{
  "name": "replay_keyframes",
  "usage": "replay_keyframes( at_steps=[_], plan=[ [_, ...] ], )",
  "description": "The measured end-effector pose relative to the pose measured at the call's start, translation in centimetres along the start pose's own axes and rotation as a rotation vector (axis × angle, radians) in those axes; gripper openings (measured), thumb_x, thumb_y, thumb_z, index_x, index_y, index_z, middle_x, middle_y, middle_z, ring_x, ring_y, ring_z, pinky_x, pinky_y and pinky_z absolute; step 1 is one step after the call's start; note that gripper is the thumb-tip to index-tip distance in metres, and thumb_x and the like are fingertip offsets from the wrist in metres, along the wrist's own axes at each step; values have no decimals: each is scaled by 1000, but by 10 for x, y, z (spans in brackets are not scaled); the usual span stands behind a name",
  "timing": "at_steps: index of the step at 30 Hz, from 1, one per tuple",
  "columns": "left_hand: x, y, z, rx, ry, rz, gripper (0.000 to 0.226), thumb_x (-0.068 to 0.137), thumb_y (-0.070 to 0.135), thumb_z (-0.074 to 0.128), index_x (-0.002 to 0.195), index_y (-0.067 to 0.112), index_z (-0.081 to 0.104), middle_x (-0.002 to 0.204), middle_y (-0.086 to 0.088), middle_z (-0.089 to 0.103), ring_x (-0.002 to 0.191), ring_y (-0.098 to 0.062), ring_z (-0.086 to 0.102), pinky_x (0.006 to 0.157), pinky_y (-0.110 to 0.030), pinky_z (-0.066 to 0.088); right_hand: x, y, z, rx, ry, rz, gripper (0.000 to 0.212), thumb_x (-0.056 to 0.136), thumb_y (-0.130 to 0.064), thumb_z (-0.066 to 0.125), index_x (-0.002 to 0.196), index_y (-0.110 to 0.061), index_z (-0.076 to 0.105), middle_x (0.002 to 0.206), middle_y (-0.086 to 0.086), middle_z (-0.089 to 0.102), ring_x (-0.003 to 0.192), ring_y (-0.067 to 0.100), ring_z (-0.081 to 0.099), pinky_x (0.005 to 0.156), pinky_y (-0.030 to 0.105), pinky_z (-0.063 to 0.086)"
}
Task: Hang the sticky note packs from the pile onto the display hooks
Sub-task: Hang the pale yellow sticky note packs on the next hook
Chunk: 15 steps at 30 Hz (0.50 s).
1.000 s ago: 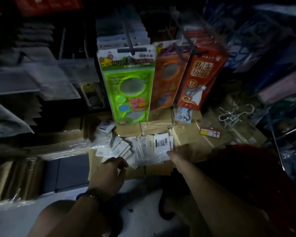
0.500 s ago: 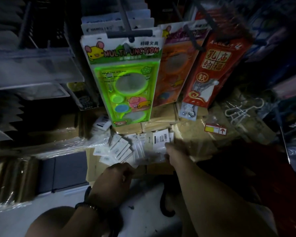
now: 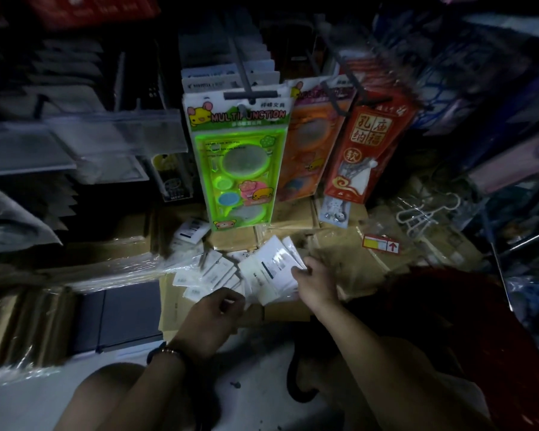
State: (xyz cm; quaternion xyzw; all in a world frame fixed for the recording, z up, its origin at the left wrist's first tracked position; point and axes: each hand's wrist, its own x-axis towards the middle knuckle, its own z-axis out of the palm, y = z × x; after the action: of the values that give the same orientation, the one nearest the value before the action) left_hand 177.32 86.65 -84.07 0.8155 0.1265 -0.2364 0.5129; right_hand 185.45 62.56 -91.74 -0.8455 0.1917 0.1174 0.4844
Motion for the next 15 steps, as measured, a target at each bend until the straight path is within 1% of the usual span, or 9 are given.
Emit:
replay_keyframes(
  at_steps=[2,3,5,6,8,9,10,13,15],
  plan=[
    [-5,10,1,-268,-19,-141,25,107,42,60,108,21,73,105,-10,81,82,-27,76,70,-38,56,-18,-10,-6,-6,-49,-110,28,79,-44,61,89,-18,59,78,1,70,77,30,72,73,56,63],
    [-9,14,1,-387,-30,-203,33,107,48,57,113,19,72,108,-13,81,87,-33,76,72,-39,56,-34,-22,-12,-24,-54,-165,28,81,-45,61,92,-19,59,81,1,70,79,28,73,73,54,63],
    [-17,22,-1,-608,-77,-294,54,104,63,50,122,16,69,112,-17,80,100,-43,76,77,-42,59,-65,-38,-20,-83,-50,-307,18,92,-36,64,90,-19,56,78,0,66,75,18,68,67,36,56],
    [-22,25,-4,-701,-109,-327,65,100,71,46,126,15,68,116,-19,79,106,-47,75,81,-44,61,-83,-46,-25,-104,-43,-398,15,97,-29,66,90,-22,55,77,-2,64,74,12,65,64,32,49],
    [-29,30,-8,-850,-163,-359,83,94,83,40,129,12,65,123,-24,76,114,-49,72,95,-53,60,-114,-58,-33,-131,-64,-527,14,104,-21,66,96,-30,58,84,-9,65,79,2,67,67,29,50],
    [-34,34,-12,-904,-183,-351,88,93,84,37,130,9,65,125,-25,75,115,-49,72,100,-55,58,-127,-63,-37,-139,-83,-584,14,104,-17,66,101,-30,62,90,-12,66,85,2,68,72,28,53],
    [-41,38,-14,-930,-203,-327,88,95,82,36,131,7,65,127,-25,74,111,-45,74,99,-53,58,-138,-65,-40,-143,-104,-623,16,103,-13,66,105,-29,65,98,-14,68,92,2,69,77,28,55],
    [-67,48,-19,-831,-205,-216,56,108,54,40,131,9,66,123,-21,77,87,-33,78,71,-38,65,-163,-71,-48,-144,-121,-699,28,98,-4,68,116,-25,74,127,-11,68,122,-1,63,99,28,54],
    [-82,51,-24,-827,-181,-135,43,108,35,50,137,6,61,123,-23,76,89,-35,78,63,-34,64,-177,-77,-55,-166,-118,-731,30,97,-6,72,118,-26,76,142,-13,61,138,-2,53,111,26,47]
  ],
)
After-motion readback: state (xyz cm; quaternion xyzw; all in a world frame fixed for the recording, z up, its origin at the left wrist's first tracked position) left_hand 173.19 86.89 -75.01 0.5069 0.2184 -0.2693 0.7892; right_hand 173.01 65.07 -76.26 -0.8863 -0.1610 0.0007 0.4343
